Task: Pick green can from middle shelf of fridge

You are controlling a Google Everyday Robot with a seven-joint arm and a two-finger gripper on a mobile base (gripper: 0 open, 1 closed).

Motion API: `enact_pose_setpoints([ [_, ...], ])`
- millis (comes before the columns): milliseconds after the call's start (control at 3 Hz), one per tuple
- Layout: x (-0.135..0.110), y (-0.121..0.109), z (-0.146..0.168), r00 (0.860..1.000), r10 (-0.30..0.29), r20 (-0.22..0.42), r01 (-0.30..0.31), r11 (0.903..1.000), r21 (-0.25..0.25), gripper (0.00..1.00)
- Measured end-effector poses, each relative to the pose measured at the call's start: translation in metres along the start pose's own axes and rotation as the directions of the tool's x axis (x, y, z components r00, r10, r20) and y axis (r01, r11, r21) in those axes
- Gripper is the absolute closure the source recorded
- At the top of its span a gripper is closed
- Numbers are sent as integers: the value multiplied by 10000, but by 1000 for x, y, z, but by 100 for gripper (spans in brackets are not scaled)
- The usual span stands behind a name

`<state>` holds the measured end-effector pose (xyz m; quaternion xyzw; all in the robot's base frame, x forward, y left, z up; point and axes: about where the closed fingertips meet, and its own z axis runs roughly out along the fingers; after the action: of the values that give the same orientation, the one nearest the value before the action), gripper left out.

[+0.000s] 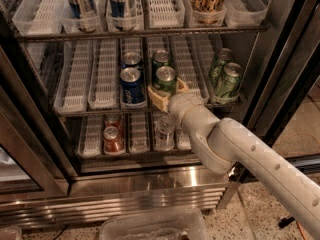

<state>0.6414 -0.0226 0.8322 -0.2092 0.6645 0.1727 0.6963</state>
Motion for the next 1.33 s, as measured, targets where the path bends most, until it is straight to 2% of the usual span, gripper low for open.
enact_pose_setpoints([
  [1333, -33, 6, -11, 9980, -416, 470, 425, 9989, -179, 100],
])
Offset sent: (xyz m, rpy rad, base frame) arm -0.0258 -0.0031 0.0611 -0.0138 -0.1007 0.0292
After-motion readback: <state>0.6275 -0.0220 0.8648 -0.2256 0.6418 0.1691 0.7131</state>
